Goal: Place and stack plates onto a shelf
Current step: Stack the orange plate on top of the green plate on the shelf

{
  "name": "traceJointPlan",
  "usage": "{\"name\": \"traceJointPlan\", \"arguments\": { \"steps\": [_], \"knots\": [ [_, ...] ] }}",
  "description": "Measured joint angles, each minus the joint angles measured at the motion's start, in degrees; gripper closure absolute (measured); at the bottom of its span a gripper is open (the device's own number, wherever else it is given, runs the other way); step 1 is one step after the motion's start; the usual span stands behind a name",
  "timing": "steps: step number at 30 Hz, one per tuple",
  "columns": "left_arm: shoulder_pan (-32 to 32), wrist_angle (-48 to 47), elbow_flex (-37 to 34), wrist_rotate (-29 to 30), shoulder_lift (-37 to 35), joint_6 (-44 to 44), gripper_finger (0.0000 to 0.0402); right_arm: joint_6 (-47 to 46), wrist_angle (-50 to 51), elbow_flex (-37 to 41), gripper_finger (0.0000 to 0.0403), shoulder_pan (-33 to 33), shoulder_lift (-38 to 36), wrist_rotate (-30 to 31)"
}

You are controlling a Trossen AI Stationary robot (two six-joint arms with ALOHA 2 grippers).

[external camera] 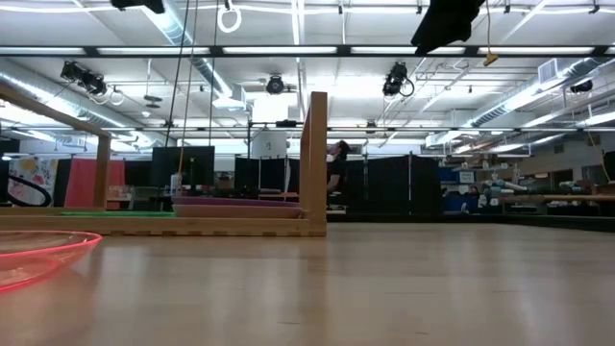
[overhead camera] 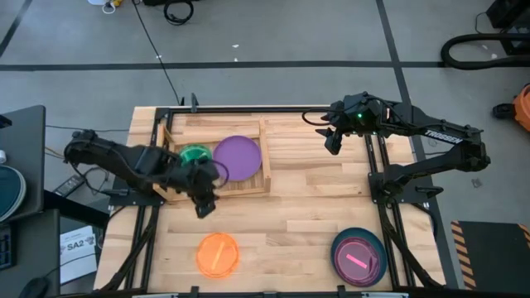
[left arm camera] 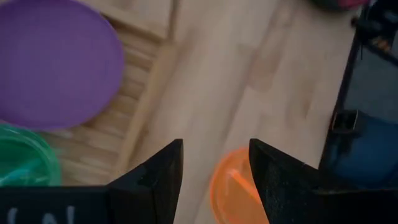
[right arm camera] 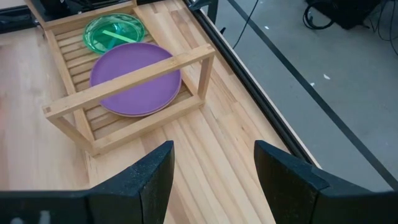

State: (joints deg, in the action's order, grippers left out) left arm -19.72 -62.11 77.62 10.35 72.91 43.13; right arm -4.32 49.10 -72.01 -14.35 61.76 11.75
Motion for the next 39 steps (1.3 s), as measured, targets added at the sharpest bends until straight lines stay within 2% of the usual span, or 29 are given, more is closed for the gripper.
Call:
{"name": "traceJointPlan", "arguments": {
  "steps": [4, 11, 20, 27, 32, 39],
  "knots": [
    [-4.8, 4.0, -1.8, 0.2, 1.3, 3.0, 0.0212, 0.0, 0.6, 0.0, 0.0176, 0.0, 0.0, 0.0],
    [-11.3, 5.0, -3.9, 1.6, 6.5, 6.2, 0.0212, 0.0, 0.8, 0.0, 0.0176, 0.0, 0.0, 0.0],
    [-13.6, 5.1, -7.6, -0.7, 14.8, 6.8, 0.0212, 0.0, 0.8, 0.0, 0.0176, 0.0, 0.0, 0.0],
    [-13.6, 5.7, -12.1, -3.2, 17.2, 6.6, 0.0212, 0.0, 0.9, 0.0, 0.0176, 0.0, 0.0, 0.0],
    [-13.5, 11.8, -16.8, -5.9, 17.2, 6.7, 0.0212, 0.0, 0.9, 0.0, 0.0176, 0.0, 0.0, 0.0],
    [-13.5, 25.3, -24.6, -9.0, 17.2, 6.8, 0.0212, 0.0, 1.2, 0.0, 0.0176, 0.0, 0.0, 0.0]
  ]
}}
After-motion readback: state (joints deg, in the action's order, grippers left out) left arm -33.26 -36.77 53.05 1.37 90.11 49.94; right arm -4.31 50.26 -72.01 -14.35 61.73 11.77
